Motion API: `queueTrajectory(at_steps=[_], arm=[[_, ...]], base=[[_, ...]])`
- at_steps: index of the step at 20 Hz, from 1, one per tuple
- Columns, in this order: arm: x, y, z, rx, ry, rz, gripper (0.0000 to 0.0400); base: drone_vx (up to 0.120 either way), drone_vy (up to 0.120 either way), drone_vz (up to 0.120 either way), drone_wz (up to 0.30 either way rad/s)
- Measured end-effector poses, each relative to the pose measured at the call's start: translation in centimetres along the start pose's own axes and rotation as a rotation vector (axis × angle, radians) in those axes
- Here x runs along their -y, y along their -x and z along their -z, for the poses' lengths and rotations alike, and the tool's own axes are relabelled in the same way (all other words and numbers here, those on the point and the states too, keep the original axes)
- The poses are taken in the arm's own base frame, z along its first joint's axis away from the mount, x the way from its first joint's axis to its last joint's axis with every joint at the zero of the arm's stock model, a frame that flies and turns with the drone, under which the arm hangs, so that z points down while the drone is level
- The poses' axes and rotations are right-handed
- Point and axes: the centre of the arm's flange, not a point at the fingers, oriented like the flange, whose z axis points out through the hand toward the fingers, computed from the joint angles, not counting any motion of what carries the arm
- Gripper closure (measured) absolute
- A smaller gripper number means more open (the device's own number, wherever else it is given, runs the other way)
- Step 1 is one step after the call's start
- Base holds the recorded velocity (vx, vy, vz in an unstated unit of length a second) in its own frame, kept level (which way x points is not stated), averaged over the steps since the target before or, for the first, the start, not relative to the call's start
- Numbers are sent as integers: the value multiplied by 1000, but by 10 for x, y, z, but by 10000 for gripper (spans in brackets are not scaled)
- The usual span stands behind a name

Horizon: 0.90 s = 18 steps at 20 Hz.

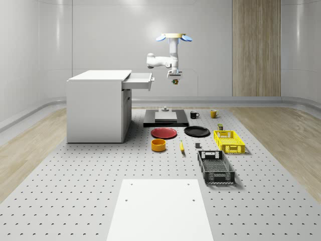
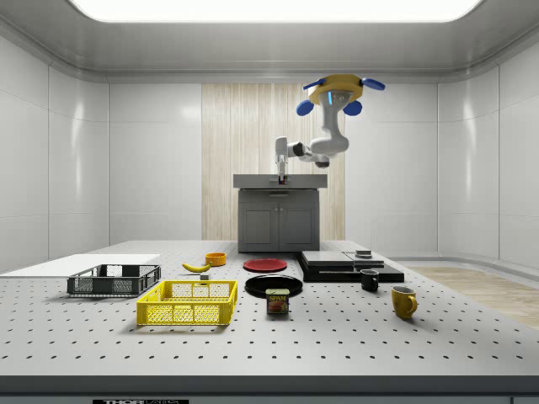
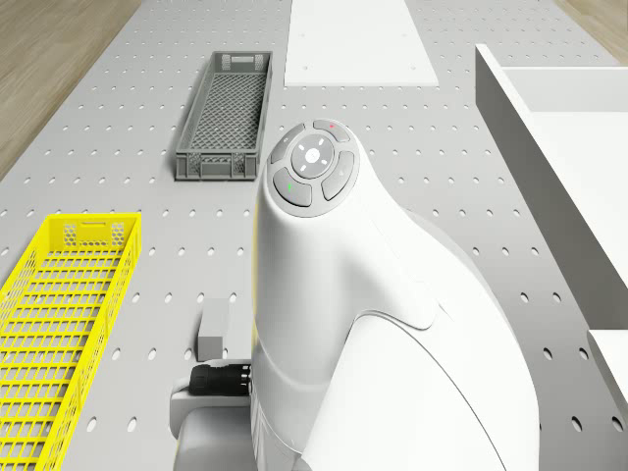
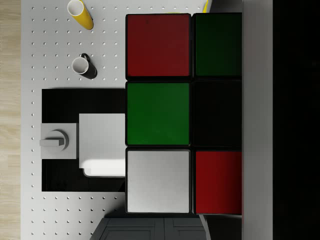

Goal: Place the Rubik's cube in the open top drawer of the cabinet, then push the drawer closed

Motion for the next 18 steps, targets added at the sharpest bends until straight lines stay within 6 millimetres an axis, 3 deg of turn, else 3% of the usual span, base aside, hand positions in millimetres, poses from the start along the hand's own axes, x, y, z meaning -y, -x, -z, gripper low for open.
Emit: queueTrajectory(at_steps=[18], arm=[[0, 0, 0, 0, 0, 0, 75]], base=[[0, -120, 120, 0]])
